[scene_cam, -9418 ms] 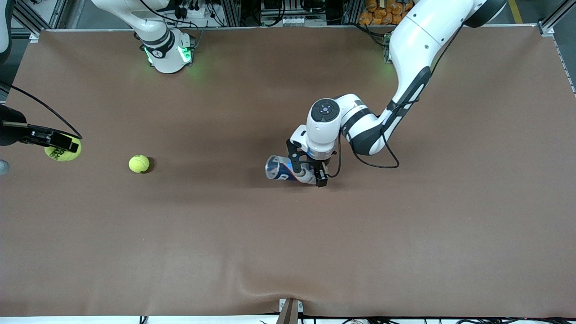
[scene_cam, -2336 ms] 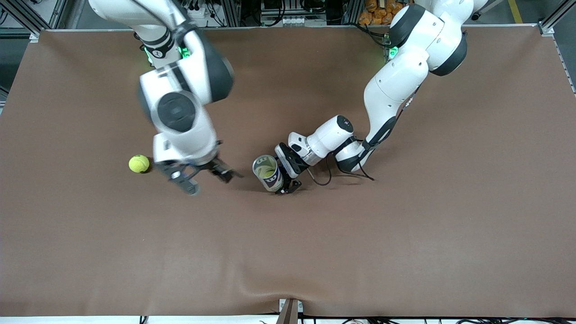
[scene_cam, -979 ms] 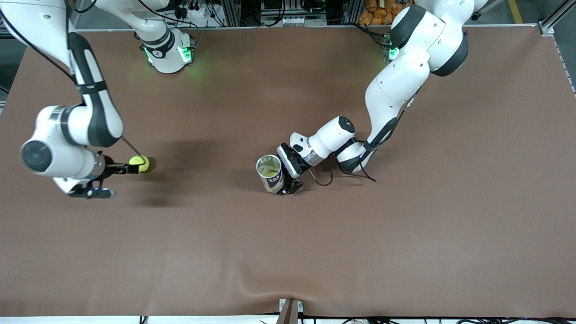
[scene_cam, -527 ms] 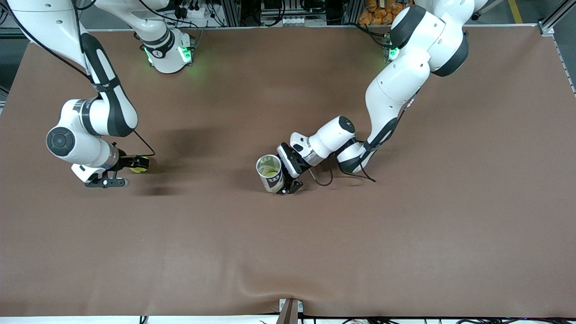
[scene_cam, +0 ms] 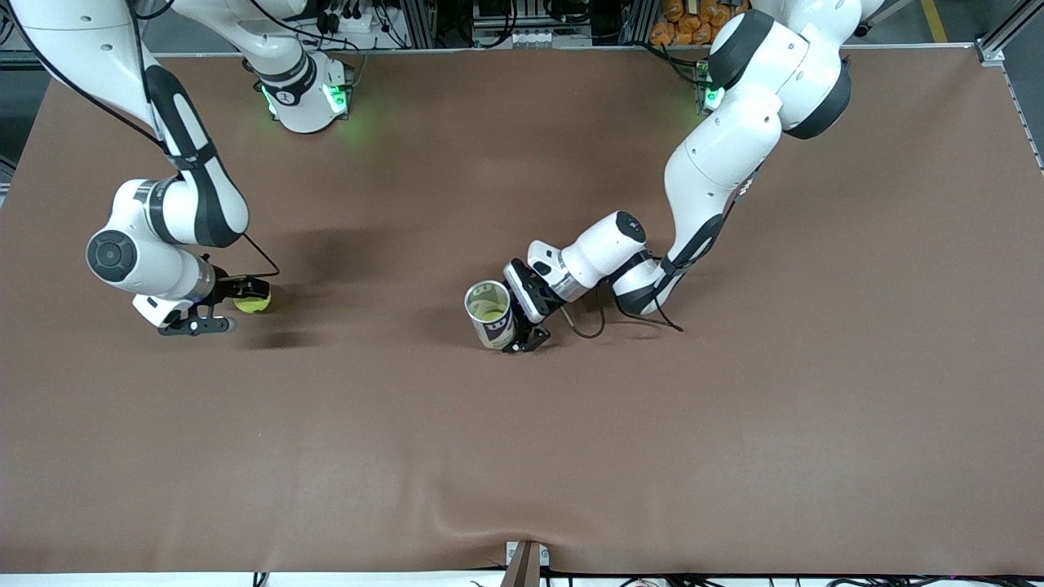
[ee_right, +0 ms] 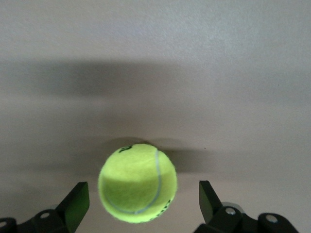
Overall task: Insert tennis ball vertically with right arm
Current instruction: 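Grasp the second ball with the right gripper and lift it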
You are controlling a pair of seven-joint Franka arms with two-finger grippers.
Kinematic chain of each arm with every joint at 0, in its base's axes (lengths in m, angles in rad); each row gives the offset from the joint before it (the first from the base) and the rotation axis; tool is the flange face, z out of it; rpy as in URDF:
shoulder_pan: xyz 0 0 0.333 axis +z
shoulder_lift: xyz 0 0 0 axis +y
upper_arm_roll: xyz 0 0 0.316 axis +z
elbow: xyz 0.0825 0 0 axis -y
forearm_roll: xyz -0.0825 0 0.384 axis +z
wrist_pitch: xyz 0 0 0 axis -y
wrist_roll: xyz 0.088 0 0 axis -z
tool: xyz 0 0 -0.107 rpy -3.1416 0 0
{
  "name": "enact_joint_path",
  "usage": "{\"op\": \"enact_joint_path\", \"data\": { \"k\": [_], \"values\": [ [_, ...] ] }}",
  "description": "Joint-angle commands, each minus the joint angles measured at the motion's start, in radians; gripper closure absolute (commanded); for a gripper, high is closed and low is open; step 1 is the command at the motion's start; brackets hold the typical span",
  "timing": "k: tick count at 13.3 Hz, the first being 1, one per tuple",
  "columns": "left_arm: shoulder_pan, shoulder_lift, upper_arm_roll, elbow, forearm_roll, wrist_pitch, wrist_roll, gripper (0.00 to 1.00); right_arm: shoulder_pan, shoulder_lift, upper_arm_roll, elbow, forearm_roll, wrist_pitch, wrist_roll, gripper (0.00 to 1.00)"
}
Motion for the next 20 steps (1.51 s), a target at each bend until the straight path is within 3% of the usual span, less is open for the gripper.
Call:
{"op": "enact_joint_path", "data": {
  "k": [1, 5, 7, 8, 10, 12, 15, 20],
  "values": [
    [0.007, 0.018, -0.003, 0.012, 0.021, 0.023, 0.006, 0.10, -0.016, 0.022, 0.012, -0.013, -0.008, 0.039, -0.017, 0.00],
    [0.007, 0.018, -0.003, 0.012, 0.021, 0.025, 0.006, 0.10, -0.013, 0.037, 0.012, -0.013, -0.006, 0.050, -0.003, 0.00],
    [0.007, 0.018, -0.003, 0.012, 0.021, 0.025, 0.006, 0.10, -0.014, 0.039, 0.012, -0.010, -0.006, 0.045, -0.015, 0.89],
    [0.007, 0.018, -0.003, 0.012, 0.021, 0.025, 0.006, 0.10, -0.013, 0.030, 0.012, -0.005, -0.006, 0.038, -0.032, 1.00],
    [0.007, 0.018, -0.003, 0.012, 0.021, 0.025, 0.006, 0.10, -0.007, -0.004, 0.015, 0.039, -0.006, -0.063, -0.033, 1.00],
    [0.007, 0.018, -0.003, 0.012, 0.021, 0.025, 0.006, 0.10, 0.008, -0.015, 0.024, 0.154, -0.003, -0.227, -0.017, 1.00],
    [0.007, 0.018, -0.003, 0.012, 0.021, 0.025, 0.006, 0.10, 0.059, -0.018, 0.031, 0.340, 0.001, -0.457, 0.113, 1.00],
    [0.007, 0.018, -0.003, 0.012, 0.019, 0.023, 0.006, 0.10, 0.185, -0.016, 0.034, 0.564, 0.026, -0.691, 0.357, 1.00]
  ]
}}
